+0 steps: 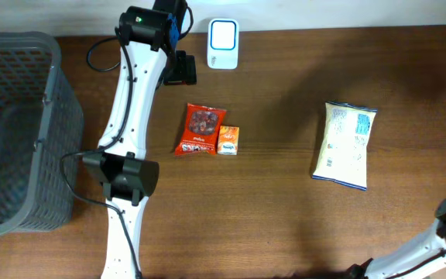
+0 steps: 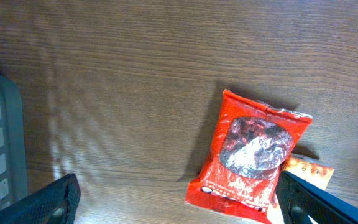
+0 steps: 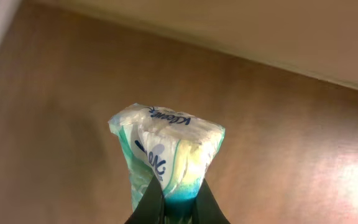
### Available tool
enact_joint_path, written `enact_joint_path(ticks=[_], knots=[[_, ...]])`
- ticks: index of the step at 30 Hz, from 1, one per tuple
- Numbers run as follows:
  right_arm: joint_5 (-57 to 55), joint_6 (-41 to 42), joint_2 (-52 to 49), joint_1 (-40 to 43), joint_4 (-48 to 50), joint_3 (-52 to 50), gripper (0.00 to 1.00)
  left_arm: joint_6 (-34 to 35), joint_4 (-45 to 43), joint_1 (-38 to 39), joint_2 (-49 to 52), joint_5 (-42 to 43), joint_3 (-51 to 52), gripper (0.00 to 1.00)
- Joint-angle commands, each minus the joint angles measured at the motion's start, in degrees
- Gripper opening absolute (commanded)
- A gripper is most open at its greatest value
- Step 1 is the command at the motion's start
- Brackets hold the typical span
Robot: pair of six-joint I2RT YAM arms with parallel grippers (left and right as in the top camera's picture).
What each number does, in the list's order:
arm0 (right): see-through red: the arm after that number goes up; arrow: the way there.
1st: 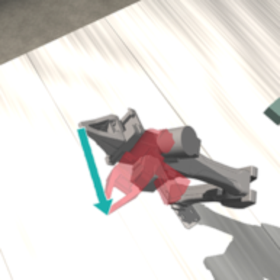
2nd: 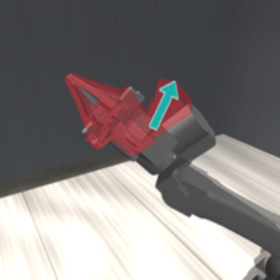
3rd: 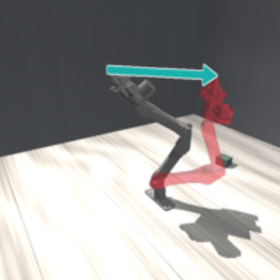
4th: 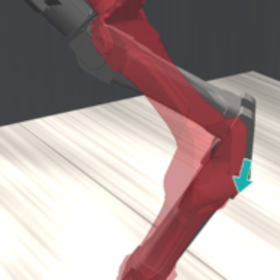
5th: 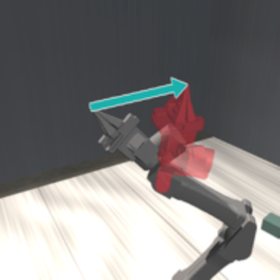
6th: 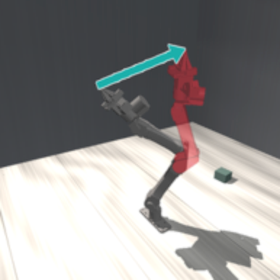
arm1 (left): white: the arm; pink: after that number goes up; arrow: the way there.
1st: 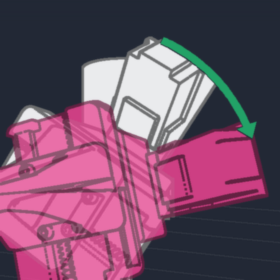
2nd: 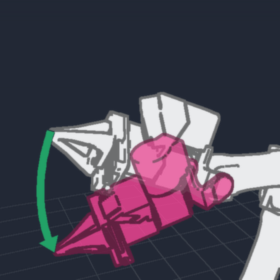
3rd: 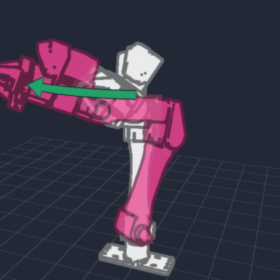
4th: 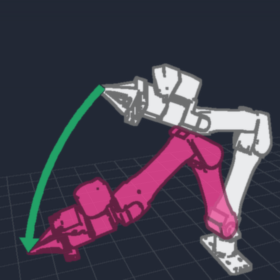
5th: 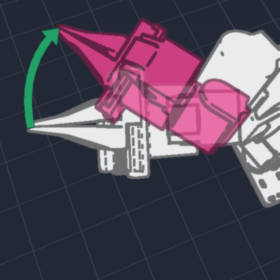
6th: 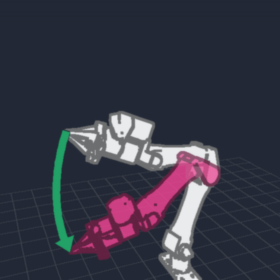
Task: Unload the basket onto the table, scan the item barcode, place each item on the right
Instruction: 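Bring the right gripper back over the yellow snack bag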
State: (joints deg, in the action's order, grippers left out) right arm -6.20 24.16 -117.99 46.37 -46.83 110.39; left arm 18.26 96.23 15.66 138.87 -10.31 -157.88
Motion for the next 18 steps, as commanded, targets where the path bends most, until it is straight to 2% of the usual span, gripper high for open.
enact_joint_path(ticks=[1, 4, 5, 6, 8, 11, 16, 17, 18], knots=[[-0.46, -5.9, -5.66, 3.82, 1.44, -0.5, 0.04, 0.57, -0.04, -0.07, 0.0, 0.2, -0.42, 0.99], [-0.44, -5.95, -10.03, 6.54, 3.28, -0.5, 0.05, 0.57, -0.04, -0.07, 0.0, 0.2, -0.42, 0.99], [-0.44, -5.95, -11.04, 6.99, 3.72, -0.5, 0.08, 0.57, -0.04, -0.07, 0.0, 0.2, -0.42, 0.99], [-0.48, -6.54, -12.13, 7.48, 4.0, -0.5, 0.17, 0.57, -0.04, -0.07, 0.0, 0.2, -0.42, 0.99], [-0.46, -11.19, -13.64, 8.22, 3.58, -0.52, 0.99, 0.57, -0.04, -0.07, 0.0, 0.2, -0.42, 0.99], [3.19, -11.96, -13.33, 8.31, 0.87, -0.44, 0.98, 0.57, -0.04, -0.07, 0.0, 0.2, -0.42, 0.99], [39.98, -11.96, -9.29, 8.28, -3.21, -0.44, 0.99, 0.57, -0.04, -0.07, 0.0, 0.17, -0.42, 0.99], [49.2, -15.28, -9.14, 8.02, -4.83, -0.44, 0.99, 0.57, -0.04, -0.07, 0.0, 0.17, -0.42, 0.99], [56.61, -22.56, -9.14, 7.58, -7.56, -0.44, 0.99, 0.57, -0.04, -0.07, 0.0, 0.2, -0.42, 0.99]])
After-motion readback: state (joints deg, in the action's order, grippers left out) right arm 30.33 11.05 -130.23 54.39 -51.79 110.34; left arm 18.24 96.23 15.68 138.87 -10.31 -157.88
